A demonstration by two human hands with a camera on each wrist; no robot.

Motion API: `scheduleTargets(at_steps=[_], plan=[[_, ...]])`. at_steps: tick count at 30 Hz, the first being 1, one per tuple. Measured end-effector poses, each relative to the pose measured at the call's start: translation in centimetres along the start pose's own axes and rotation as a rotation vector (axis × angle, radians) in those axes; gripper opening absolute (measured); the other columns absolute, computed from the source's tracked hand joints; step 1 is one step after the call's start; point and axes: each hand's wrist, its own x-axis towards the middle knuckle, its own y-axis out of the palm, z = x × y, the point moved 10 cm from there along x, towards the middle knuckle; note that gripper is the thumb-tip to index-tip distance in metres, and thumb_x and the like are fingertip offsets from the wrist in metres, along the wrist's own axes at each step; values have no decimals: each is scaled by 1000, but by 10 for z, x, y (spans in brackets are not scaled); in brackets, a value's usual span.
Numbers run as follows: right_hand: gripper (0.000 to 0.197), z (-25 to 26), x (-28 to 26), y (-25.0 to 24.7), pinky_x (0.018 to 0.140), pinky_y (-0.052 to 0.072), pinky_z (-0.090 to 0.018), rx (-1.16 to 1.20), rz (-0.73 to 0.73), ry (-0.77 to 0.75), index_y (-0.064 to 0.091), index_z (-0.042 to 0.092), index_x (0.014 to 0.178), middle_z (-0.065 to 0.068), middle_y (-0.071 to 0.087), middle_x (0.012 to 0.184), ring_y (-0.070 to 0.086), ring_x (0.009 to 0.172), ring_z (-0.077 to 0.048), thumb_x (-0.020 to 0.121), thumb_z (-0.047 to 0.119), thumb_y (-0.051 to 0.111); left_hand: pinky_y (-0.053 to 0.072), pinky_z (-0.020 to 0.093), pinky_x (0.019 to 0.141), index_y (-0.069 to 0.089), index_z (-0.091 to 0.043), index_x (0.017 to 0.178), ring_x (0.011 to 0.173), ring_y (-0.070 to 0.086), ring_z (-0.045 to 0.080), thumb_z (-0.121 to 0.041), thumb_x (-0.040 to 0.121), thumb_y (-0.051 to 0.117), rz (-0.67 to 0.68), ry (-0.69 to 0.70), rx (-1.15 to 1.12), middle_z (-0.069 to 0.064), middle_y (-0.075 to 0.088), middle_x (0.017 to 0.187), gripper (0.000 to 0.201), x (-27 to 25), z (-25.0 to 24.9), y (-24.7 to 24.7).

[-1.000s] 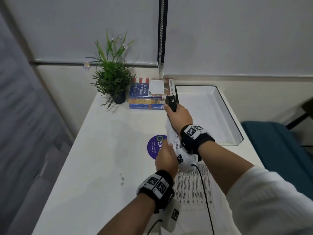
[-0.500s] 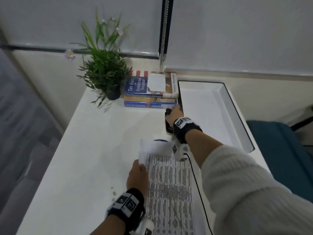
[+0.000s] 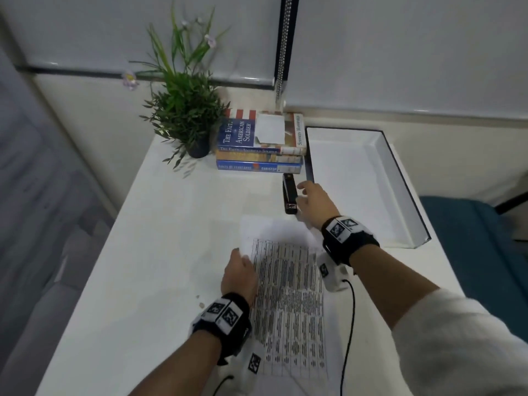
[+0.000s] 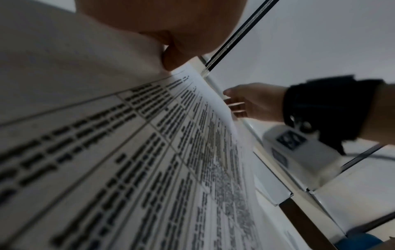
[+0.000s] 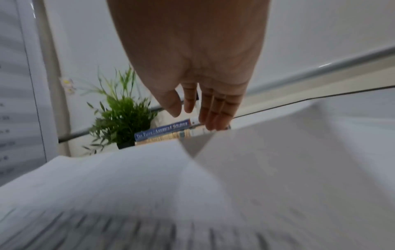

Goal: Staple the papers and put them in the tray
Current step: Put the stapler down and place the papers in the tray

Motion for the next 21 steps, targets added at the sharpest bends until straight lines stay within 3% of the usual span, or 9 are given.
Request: scheduleTargets(at_steps=[3,8,10,12,13,15,17,18,21], plan=[[39,-21,-46,-32,97,45,-39,112,-120,-31,46,11,129,-12,53,126,54,114,-28,92,21,42,46,44,91,40,-2,131,101,59,37,-21,98,28,-23,83,-25,24,60,119,40,-12,-22,-16],[54,-57,-109,-80,101,34,-29,446,-258,24,28,13,143,-6,45,133,44,123,-20,94,31,43,45,43,92,40,-8,131,109,56,39,-24,99,28,-116,241,-92,23,59,122,38,-22,-87,-52],[55,-64,-123,-85,93,39,-29,622,-213,61,25,14,144,-1,52,114,50,107,-20,94,30,43,47,44,93,44,-5,123,105,58,40,-21,98,28,-149,278,-178,24,60,119,34,-18,-117,-61],[49,-71,-136,-83,79,45,-30,710,-137,98,32,7,140,-1,54,88,53,84,-21,95,25,42,45,47,100,43,-4,128,113,55,39,-19,98,28,-156,277,-267,25,56,128,37,-11,-145,-61],[47,-73,-144,-83,75,45,-29,699,-104,115,34,4,139,-1,53,85,52,80,-20,96,22,42,42,46,104,41,-2,131,119,52,38,-18,98,28,-151,276,-307,24,52,133,39,-9,-159,-59],[51,-87,-159,-82,90,41,-33,626,-78,158,30,4,143,-1,51,108,51,104,-21,96,19,43,37,41,105,41,1,131,122,48,35,-14,98,29,-138,289,-378,22,50,135,39,-5,-188,-53],[56,-108,-169,-85,109,29,-35,578,-108,196,30,1,142,-2,41,135,38,132,-24,94,23,45,36,40,106,39,2,133,125,46,34,-13,98,30,-85,308,-430,20,47,138,40,-7,-215,-41],[54,-119,-171,-88,109,30,-36,557,-137,204,36,-3,137,-6,43,137,38,133,-27,91,24,46,34,40,109,36,1,137,130,42,33,-14,98,32,-31,304,-443,18,43,142,42,-8,-224,-30],[32,-157,-164,-107,89,42,-35,569,-221,289,52,-12,111,-28,60,116,56,108,-34,90,10,43,30,39,113,26,-2,143,137,35,31,-16,97,40,187,268,-350,16,35,150,50,-16,-240,18]])
